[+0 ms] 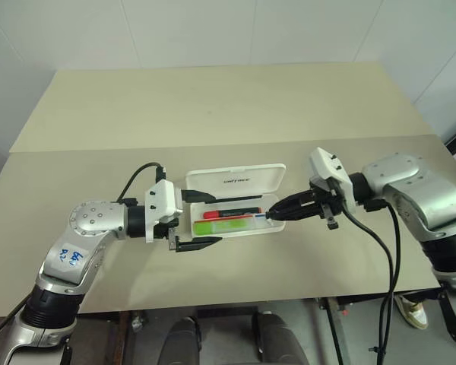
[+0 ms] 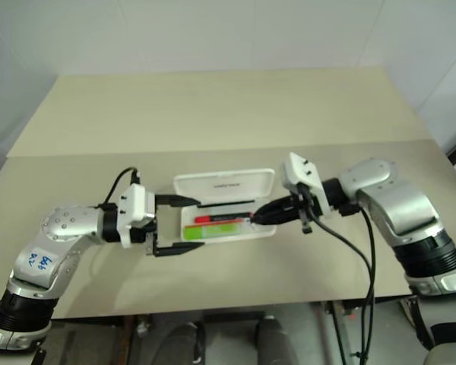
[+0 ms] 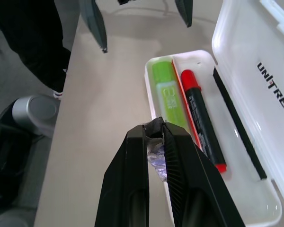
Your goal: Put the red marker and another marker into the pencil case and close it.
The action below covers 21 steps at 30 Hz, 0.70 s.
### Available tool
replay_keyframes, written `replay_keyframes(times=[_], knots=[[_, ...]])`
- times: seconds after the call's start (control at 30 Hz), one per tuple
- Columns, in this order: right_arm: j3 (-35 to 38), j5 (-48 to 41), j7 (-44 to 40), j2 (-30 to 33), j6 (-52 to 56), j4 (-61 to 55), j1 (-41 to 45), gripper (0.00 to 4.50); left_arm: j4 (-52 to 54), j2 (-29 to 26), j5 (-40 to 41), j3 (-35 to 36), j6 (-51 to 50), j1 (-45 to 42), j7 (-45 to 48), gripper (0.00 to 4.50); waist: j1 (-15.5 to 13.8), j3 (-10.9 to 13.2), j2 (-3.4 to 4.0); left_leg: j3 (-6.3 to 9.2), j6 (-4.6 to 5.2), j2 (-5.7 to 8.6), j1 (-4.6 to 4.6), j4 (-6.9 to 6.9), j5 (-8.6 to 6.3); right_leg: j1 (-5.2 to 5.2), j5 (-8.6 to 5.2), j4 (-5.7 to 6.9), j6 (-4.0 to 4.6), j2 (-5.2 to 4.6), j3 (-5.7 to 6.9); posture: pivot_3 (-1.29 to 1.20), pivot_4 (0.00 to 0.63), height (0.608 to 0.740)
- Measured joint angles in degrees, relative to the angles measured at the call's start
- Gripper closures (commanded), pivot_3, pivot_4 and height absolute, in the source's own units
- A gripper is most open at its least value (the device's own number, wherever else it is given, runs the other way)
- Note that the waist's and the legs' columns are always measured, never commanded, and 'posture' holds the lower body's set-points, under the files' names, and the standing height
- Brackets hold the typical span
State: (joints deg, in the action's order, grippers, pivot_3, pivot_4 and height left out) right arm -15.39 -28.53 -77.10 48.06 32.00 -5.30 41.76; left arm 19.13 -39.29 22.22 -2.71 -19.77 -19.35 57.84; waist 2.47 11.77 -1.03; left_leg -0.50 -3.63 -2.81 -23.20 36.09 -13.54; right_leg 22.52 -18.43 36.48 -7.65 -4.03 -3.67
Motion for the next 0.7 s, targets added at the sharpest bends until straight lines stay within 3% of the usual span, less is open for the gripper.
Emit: replay_keyframes(times=[0.7], knots=[[-8.7, 17.3, -0.2, -5.7, 0.6, 8.9, 4.8, 4.28, 1.3, -0.8, -0.1, 0.6, 0.2, 3.9, -2.3, 0.00, -0.7, 0.0, 0.00, -0.02, 0.03, 0.00, -0.05, -0.02, -0.02, 0.06, -0.02, -0.04, 0.02, 0.00, 0.00, 0.00, 0.150, 0.740]])
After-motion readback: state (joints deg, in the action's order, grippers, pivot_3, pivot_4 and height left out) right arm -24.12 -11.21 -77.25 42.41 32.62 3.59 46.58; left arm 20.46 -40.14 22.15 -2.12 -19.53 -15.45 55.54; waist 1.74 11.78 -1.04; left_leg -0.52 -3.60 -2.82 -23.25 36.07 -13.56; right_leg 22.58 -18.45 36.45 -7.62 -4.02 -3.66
